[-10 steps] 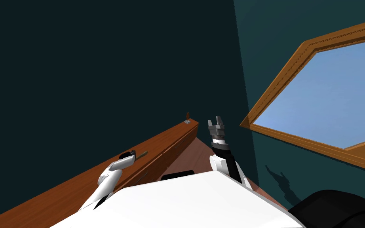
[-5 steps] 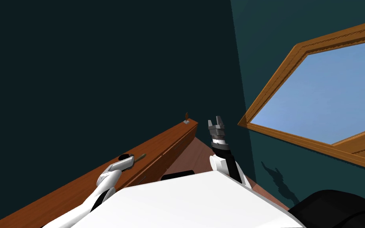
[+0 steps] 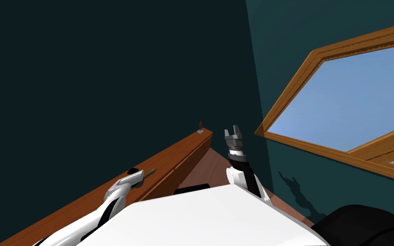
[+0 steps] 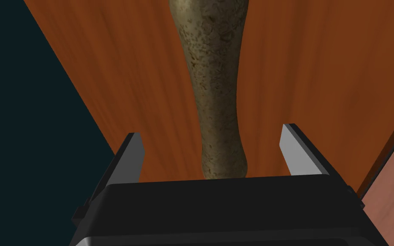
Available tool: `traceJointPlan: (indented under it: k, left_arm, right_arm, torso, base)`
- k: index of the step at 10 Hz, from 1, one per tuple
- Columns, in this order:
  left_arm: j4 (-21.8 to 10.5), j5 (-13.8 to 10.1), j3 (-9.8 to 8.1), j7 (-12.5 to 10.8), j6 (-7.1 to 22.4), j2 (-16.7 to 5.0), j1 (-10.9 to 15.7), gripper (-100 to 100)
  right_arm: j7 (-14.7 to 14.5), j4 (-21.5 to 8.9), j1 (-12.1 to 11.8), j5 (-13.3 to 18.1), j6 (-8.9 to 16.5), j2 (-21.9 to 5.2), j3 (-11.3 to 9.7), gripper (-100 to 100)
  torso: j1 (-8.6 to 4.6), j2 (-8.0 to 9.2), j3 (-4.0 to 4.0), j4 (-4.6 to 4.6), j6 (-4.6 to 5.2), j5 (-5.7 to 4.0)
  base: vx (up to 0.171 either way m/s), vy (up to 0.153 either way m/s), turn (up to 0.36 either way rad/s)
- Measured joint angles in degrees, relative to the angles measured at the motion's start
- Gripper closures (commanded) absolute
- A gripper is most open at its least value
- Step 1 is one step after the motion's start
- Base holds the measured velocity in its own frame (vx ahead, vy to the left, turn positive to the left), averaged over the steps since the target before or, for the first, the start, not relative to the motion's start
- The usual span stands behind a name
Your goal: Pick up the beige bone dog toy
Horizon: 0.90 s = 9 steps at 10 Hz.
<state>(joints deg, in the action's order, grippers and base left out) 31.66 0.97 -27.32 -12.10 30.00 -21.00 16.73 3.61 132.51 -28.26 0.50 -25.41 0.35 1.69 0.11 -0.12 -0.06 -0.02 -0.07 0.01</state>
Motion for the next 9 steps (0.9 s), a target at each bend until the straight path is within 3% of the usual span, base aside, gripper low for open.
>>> traceJointPlan:
  k: [1, 2, 3, 5, 6, 7, 9]
  left_arm:
    - [-2.42, -0.01, -0.43, -0.23, 0.47, -0.48, 0.88, -100]
    - [-2.76, -0.01, -0.48, -0.27, 0.53, -0.55, 1.00, 0]
    - [-2.72, -0.01, -0.47, -0.27, 0.52, -0.54, 0.99, -100]
    - [-0.54, -1.98, -3.05, 1.71, 0.36, -0.16, -2.30, -100]
    - [-1.77, -3.31, -4.79, 3.38, -0.49, -0.75, -2.99, -100]
    - [-2.92, -3.93, -5.61, 4.29, -1.49, -1.09, -3.15, -100]
    - [-0.56, -4.03, -5.95, 4.45, -0.56, -0.47, -4.44, -100]
  right_arm:
    - [0.00, 0.00, 0.00, 0.00, 0.00, 0.00, 0.00, 0]
    - [0.00, 0.00, 0.00, 0.00, 0.00, 0.00, 0.00, 0]
    - [0.00, 0.00, 0.00, 0.00, 0.00, 0.00, 0.00, 0]
    - [0.00, 0.00, 0.01, 0.00, 0.00, 0.00, -0.01, 0]
    - [0.00, 0.00, 0.01, 0.00, 0.00, 0.00, -0.01, 0]
    - [0.00, 0.00, 0.00, 0.00, 0.00, 0.00, 0.00, 0]
    - [0.00, 0.00, 0.00, 0.00, 0.00, 0.00, 0.00, 0]
  torso:
    - [0.06, -0.06, -0.03, -0.01, 0.01, 0.01]
    - [0.00, 0.01, 0.00, 0.00, -0.01, 0.00]
    - [-0.07, 0.08, 0.04, 0.02, 0.00, -0.01]
    - [-0.14, 0.05, 0.03, 0.01, 0.02, -0.03]
    - [-0.15, 0.00, 0.00, 0.00, 0.03, -0.03]
    - [-0.13, 0.02, 0.01, 0.00, -0.01, -0.03]
    - [-0.12, 0.13, 0.07, 0.03, -0.01, -0.03]
  base:
    - [0.026, 0.027, -0.016]
    - [0.000, 0.000, 0.000]
    - [0.017, -0.003, -0.170]
    - [0.041, -0.011, -0.281]
    - [0.033, -0.004, -0.083]
    - [0.010, 0.000, 0.033]
    - [0.004, -0.004, -0.088]
